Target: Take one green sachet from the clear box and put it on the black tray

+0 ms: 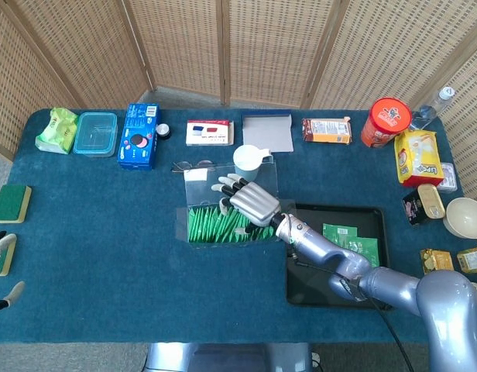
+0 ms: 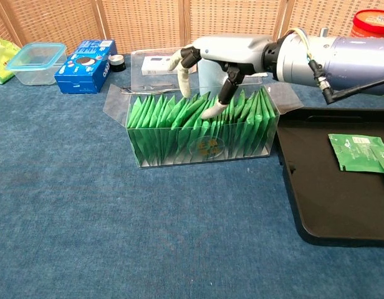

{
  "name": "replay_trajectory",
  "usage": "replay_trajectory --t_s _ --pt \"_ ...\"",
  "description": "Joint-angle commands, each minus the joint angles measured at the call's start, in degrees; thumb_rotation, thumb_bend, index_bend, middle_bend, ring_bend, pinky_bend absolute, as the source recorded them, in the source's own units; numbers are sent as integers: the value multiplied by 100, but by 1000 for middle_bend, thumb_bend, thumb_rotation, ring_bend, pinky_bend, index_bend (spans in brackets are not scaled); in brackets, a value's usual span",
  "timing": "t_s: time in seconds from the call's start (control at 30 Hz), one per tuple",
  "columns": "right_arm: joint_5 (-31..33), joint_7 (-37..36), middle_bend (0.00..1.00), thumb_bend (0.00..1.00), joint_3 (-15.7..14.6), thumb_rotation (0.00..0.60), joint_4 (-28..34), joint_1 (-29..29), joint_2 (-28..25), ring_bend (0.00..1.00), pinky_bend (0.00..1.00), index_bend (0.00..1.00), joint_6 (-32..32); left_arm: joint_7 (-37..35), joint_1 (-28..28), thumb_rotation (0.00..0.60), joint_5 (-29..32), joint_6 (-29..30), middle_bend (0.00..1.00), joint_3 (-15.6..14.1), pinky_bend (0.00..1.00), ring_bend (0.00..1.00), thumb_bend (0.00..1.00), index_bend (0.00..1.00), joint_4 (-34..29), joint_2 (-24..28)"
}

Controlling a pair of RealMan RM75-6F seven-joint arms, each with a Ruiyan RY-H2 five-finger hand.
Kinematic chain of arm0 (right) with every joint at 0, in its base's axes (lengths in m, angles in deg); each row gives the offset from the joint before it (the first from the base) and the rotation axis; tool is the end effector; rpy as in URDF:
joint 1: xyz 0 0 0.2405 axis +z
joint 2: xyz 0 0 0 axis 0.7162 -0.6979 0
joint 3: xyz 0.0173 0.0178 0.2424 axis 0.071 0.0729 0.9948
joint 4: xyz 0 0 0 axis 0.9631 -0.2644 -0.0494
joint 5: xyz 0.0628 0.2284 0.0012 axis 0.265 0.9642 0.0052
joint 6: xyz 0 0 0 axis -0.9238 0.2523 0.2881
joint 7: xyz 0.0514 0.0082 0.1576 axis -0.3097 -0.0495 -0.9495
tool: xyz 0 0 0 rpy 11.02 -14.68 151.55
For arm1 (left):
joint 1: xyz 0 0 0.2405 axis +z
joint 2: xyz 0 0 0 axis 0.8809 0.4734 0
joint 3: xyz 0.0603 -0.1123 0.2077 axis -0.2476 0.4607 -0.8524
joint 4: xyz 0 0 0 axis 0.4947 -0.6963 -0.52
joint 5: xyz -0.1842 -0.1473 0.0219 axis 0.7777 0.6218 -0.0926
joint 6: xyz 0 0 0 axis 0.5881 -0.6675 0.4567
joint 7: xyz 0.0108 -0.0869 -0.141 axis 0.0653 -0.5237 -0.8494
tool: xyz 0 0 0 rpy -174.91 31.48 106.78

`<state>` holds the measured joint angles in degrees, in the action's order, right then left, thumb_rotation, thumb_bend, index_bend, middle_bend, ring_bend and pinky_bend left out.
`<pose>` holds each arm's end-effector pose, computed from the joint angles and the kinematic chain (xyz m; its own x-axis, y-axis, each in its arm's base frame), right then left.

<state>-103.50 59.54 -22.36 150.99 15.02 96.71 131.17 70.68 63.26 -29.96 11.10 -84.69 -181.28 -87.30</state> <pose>-0.0443 -0.4089 -0.0652 0.4585 -0.2643 0.8485 -0.6672 -0.7330 0.1323 -0.3031 0.1548 0.1586 0.4298 0.0294 0.9024 0.9012 0.0476 -0.4308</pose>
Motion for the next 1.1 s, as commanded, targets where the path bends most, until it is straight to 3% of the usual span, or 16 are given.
replay_trajectory --t_s 0.03,0.63,0.87,1.1 --pt "-8 -4 162 188 -15 600 6 13 18 65 79 477 -20 9 -4 600 -17 4 117 1 241 107 237 129 -11 -3" --pt "85 -33 170 194 131 600 -351 74 494 77 79 463 169 -74 18 600 17 21 117 14 241 107 237 129 75 -12" --pt "89 -53 180 361 142 600 -440 19 548 96 79 459 311 -103 11 600 17 6 117 17 241 107 238 129 112 -26" --pt "108 -66 182 454 157 600 -381 -42 471 101 79 456 405 -94 -9 600 -3 -8 117 25 241 107 238 129 115 -42"
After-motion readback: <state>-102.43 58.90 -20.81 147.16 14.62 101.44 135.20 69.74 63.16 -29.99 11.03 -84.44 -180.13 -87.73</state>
